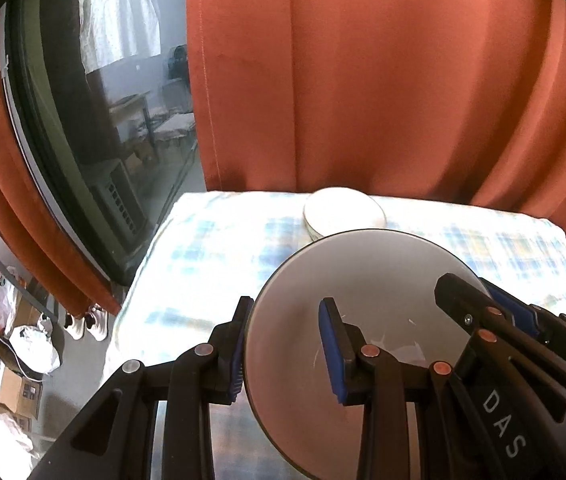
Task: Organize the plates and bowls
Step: 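Carry the held bowl with both grippers toward the first placed bowl, then lower the bowl into the placed bowl and open both grippers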
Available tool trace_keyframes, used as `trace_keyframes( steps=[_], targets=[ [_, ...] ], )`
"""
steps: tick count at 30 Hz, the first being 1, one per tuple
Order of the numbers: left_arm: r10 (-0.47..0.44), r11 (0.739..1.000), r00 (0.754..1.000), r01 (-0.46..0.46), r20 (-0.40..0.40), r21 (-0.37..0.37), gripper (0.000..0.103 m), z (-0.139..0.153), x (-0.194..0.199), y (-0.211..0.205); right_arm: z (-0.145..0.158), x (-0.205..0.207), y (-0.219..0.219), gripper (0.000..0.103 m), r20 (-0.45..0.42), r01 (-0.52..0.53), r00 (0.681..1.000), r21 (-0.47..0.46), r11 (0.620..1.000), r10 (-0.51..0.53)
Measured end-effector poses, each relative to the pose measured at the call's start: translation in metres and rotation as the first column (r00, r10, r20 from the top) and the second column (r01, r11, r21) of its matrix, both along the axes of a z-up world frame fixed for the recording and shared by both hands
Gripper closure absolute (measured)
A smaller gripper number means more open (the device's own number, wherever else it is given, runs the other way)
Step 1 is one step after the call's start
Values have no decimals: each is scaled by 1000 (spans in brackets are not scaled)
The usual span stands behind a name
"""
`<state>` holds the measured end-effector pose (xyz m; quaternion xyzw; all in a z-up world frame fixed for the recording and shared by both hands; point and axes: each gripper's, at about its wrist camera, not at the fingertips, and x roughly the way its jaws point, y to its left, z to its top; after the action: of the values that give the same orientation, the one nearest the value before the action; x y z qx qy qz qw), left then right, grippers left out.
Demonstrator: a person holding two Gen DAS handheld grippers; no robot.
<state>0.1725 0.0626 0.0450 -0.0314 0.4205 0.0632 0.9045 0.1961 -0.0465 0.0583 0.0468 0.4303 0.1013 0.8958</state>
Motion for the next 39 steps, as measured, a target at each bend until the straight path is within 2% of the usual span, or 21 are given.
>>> trace_keyframes(
  steps=[8,17,28,39],
  targets=[
    [-5,1000,1000,5,-3,-22,71,-7,-31,-33,-7,-32,-43,78,3,-4,1000,-22,1000,4],
    [4,998,998,-8,-61,-64,71,-38,-61,-66,-34,-60,-78,78,-51,-14,999,-67,998,10],
    [23,998,985,-33,-169,-53,71,-80,-89,-77,-76,-80,-87,78,-155,-62,987,-82,995,49],
    [47,998,973,-57,-227,-39,71,-100,-92,-77,-100,-84,-85,78,-213,-100,974,-80,992,81]
  ],
)
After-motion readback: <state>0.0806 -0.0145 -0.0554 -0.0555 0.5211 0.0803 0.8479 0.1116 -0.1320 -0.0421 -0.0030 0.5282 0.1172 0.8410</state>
